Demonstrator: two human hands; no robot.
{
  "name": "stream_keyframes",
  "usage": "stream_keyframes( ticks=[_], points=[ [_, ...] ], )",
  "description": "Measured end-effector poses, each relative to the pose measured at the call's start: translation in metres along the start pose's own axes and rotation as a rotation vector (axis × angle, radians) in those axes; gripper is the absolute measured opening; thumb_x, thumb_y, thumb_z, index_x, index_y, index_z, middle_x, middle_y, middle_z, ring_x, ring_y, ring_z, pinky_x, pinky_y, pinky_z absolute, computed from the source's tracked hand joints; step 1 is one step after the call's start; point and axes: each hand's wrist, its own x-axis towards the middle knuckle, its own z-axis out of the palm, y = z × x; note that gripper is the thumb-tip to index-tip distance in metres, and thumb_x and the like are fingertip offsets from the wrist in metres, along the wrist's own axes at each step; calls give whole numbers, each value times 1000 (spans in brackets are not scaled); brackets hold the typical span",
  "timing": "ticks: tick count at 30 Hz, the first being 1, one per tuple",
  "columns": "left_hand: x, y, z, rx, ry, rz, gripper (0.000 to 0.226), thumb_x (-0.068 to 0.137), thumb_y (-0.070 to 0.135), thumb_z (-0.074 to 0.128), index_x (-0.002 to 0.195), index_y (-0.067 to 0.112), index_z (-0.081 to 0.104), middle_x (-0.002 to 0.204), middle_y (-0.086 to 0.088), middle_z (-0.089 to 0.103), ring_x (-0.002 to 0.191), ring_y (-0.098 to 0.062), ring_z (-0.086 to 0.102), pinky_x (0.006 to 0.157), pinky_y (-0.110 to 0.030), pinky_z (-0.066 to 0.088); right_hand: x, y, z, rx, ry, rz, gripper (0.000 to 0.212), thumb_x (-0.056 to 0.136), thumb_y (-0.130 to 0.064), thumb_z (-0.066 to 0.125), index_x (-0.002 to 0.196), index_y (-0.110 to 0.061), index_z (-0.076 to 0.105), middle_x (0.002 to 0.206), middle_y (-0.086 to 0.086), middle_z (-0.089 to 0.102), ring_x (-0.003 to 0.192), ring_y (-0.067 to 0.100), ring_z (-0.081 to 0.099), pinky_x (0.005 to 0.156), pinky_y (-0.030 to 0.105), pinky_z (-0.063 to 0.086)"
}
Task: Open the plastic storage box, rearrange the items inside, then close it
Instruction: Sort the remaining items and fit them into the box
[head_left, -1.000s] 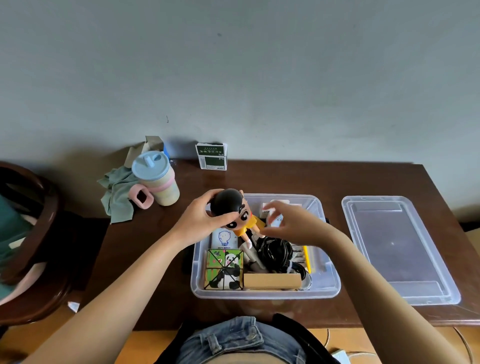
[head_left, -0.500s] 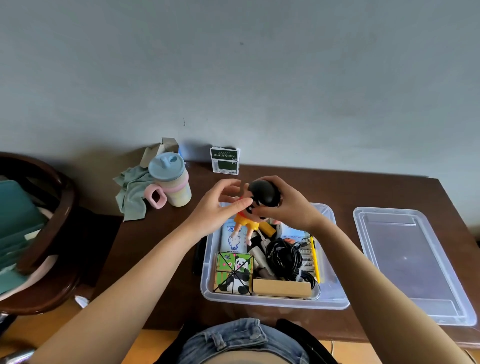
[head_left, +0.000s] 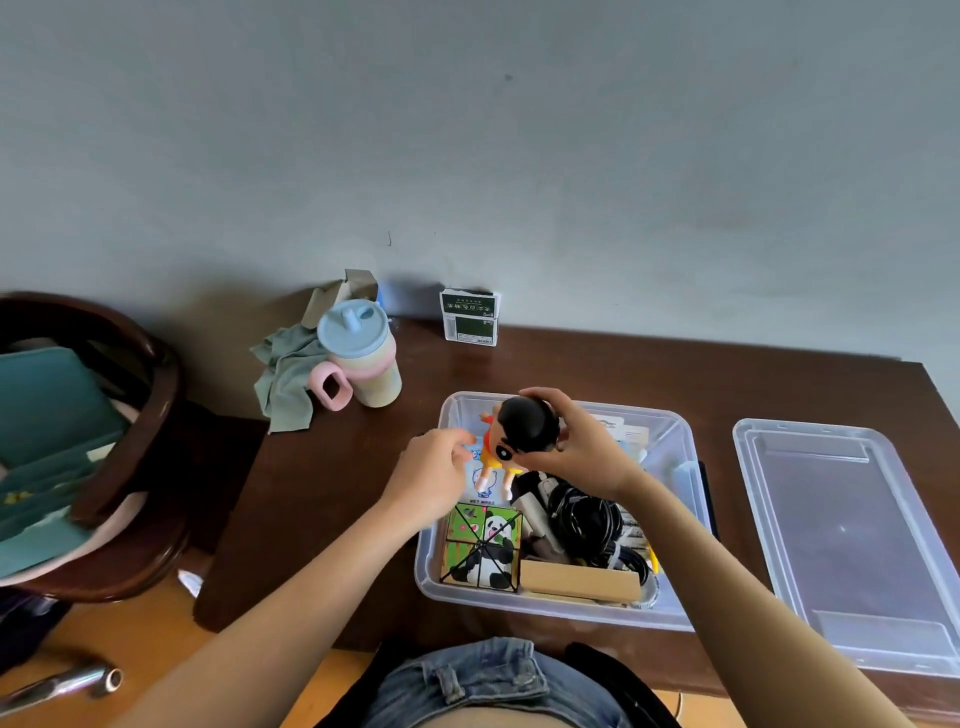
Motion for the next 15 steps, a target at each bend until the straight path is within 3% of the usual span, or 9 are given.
stream_keyframes(
  ticks=[2, 7, 10, 15],
  points=[
    [1, -3, -6, -79, 49, -6, 32, 95, 3, 44, 121, 11, 63, 108, -6, 69, 91, -17, 67, 90, -38, 52, 4, 4, 8, -53, -25, -23, 62, 70, -24, 81, 123, -27, 49, 108, -13, 60, 96, 9, 60, 82, 17, 48],
    [4, -6, -11, -184, 32, -65, 32, 98, 3, 40, 121, 8, 61, 109, -11, 68, 74, -11, 66, 88, -36, 54, 13, 15, 28, -203, -70, 15, 66, 70, -26, 77, 128, -30, 46, 118, -5, 59, 104, 15, 57, 91, 36, 50],
    [5, -4, -8, -128, 14, -75, 32, 99, 8, 41, 124, 12, 59, 114, -9, 66, 81, -15, 68, 89, -38, 53, 17, 19, 39, -261, -108, 44, 70, 70, -27, 75, 131, -33, 42, 123, -2, 56, 108, 17, 55, 94, 37, 47],
    [3, 5, -2, 145, 22, 31, 39, 97, 12, 45, 134, 20, 50, 127, -4, 60, 112, -24, 59, 96, -38, 48, 24, 21, 51, -261, -122, 75, 76, 76, -22, 72, 141, -27, 34, 130, 3, 52, 112, 19, 54, 96, 33, 47]
  ],
)
